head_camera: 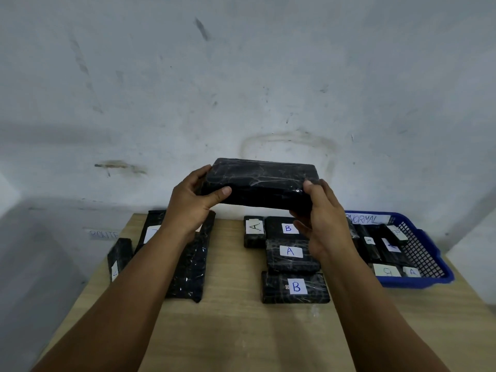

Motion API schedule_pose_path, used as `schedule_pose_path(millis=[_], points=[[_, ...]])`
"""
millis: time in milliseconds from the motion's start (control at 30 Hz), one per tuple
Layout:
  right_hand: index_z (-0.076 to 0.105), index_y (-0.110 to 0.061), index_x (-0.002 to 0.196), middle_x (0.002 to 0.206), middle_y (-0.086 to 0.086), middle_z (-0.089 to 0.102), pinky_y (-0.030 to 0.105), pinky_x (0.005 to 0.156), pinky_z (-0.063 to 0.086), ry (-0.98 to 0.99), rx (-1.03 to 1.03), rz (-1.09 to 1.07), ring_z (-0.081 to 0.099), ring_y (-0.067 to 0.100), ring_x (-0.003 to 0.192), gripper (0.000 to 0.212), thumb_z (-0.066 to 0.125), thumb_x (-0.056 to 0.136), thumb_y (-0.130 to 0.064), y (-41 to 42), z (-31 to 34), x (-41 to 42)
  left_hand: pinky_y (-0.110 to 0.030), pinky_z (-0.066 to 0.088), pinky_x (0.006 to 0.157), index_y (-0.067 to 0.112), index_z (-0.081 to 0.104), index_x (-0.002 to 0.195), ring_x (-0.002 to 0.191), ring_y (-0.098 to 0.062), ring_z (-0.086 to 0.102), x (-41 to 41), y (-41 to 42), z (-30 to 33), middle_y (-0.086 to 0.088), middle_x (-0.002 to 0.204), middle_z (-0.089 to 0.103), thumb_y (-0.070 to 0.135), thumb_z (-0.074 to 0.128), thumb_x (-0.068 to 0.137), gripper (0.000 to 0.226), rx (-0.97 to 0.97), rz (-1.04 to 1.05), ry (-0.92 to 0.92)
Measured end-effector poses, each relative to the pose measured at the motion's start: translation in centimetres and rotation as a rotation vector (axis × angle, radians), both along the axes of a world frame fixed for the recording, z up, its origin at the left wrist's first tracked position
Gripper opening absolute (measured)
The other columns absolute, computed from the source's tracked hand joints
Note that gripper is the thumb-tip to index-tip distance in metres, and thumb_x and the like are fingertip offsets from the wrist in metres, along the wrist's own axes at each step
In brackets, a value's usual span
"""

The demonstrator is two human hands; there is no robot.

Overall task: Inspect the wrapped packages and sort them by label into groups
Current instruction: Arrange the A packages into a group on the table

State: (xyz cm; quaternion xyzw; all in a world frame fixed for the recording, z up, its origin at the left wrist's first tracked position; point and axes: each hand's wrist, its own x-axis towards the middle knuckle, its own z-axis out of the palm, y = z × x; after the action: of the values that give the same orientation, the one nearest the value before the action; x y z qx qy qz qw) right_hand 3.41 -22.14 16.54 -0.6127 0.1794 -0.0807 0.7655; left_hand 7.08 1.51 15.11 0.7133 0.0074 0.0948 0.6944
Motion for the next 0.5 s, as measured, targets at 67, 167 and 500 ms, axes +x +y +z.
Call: schedule_pose_path(millis=[67,167,500], points=[[0.055,-0.025,0.145,0.119,0.002,0.075,0.045,0.095,0.058,0.000,0.017,-0.028,0.074,0.020,0.097,0.054,0.071,0.095,-0.036,-0.2,-0.6,0.3,-0.041,0.059,0.093,0.033,0.064,0.134,0.105,-0.004,0.068,-0.3,0.0,0.3,-0.003,0.120,0.075,0.036,0.087,0.072,0.066,-0.057,-0.029,0.086],[0.064,-0.017,0.128,0.113,0.005,0.074,0.043,0.091,0.058,0.013,0.060,-0.008,0.070,0.021,0.099,0.035,0.070,0.096,-0.030,-0.5,-1.0,0.3,-0.032,0.057,0.078,0.035,0.071,0.125,0.102,-0.016,0.073,-0.1,0.5,0.1,-0.001,0.103,0.080,0.039,0.084,0.079,0.048,-0.106,0.004,0.163],[0.072,-0.017,0.107,0.098,0.001,0.079,0.049,0.101,0.055,0.076,0.109,0.155,0.071,0.025,0.103,0.021,0.076,0.093,-0.032,-0.4,-2.1,0.4,-0.050,0.048,0.109,0.020,0.066,0.129,0.103,-0.025,0.075,0.5,1.4,-1.2,-0.005,0.102,0.080,0.020,0.089,0.067,0.066,-0.165,0.000,0.248]])
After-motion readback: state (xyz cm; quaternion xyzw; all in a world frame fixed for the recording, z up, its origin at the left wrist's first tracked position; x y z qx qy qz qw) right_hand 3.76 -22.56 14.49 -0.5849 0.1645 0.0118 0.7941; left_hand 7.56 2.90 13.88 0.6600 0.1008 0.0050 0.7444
